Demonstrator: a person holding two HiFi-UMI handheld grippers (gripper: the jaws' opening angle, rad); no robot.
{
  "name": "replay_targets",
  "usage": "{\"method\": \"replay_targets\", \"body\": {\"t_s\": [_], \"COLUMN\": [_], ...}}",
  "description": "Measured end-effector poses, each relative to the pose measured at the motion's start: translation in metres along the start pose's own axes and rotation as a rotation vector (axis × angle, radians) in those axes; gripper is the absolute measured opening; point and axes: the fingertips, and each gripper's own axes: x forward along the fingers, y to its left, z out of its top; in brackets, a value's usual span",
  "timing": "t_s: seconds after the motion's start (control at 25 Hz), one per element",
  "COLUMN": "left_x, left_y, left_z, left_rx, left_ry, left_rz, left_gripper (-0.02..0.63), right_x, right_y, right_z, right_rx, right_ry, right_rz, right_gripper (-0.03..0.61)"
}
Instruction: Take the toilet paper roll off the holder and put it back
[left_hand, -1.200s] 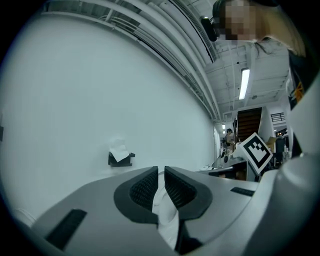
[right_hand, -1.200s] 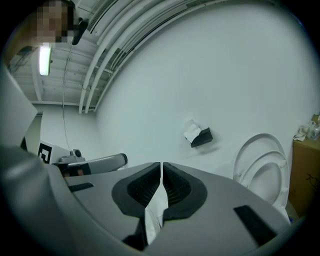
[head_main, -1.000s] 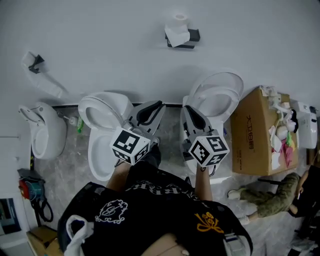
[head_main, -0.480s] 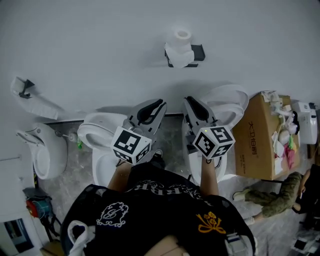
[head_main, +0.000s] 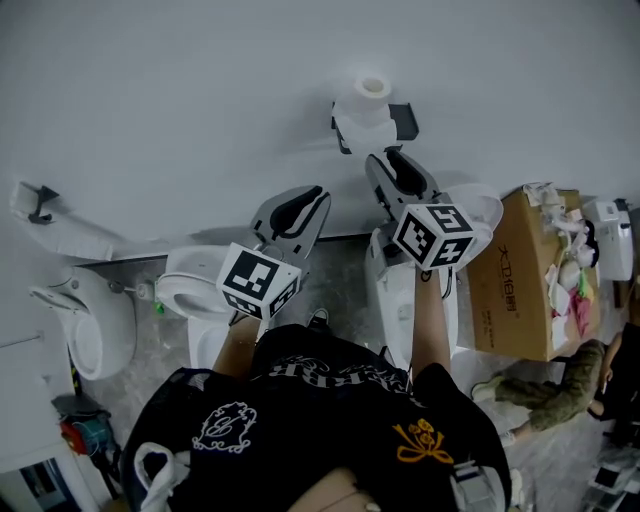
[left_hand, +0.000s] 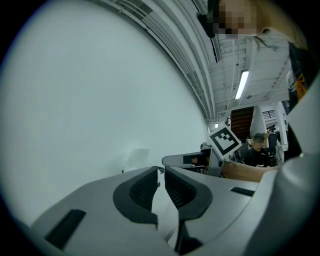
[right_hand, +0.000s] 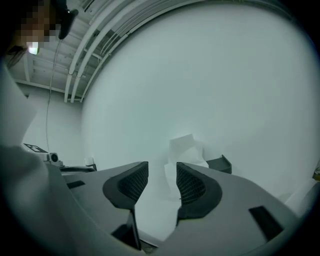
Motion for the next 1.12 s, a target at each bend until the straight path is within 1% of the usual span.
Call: {"method": "replay_targets", "body": {"t_s": [0.08,0.16,0.32,0.44,0.6,0.84,1.04,1.08,1.12], "left_x": [0.003,0.007,0.011,0.011,0.009,0.007,0.003,0.002,0.001], "left_y": [0.009,0.016,0.023,0.026,0.033,0.050,0.058,0.059,0.061], "left_z": [-0.001,-0.005,-0.009,-0.010,-0.009,-0.004,-0.006,-0.008,-0.010], "left_rx": [0.003,0.003,0.001,0.004,0.005,-0.020,-0.023,-0.027,-0.031], "left_ry": [0.002,0.016,0.027,0.029,0.030,-0.008,-0.011,-0.010,-0.008], "left_rz": [-0.004,-0.009,-0.022,-0.028,-0.025,0.008,0.016,0.019,0.022], "left_gripper": [0.040,0.040,0.040,0.040,0.040,0.040,0.040,0.040,0.040], "right_x": [0.016,0.030,0.055,0.070,0.089,0.118,0.131,0.131,0.131], "right_y": [-0.007,-0.012,-0.026,-0.038,-0.052,-0.061,-0.068,-0.070,-0.073], "right_z": [0.005,0.008,0.013,0.015,0.016,0.007,-0.007,-0.009,-0.010], "right_rx": [-0.011,-0.049,-0.140,-0.164,-0.210,-0.207,-0.240,-0.249,-0.264], "right_ry": [-0.001,0.005,0.039,0.068,0.114,0.185,0.258,0.260,0.260], "right_rz": [-0.001,-0.012,-0.065,-0.101,-0.159,-0.190,-0.278,-0.304,-0.332], "right_gripper": [0.206,0.245,0.310,0.356,0.383,0.430,0.430,0.425,0.405]}}
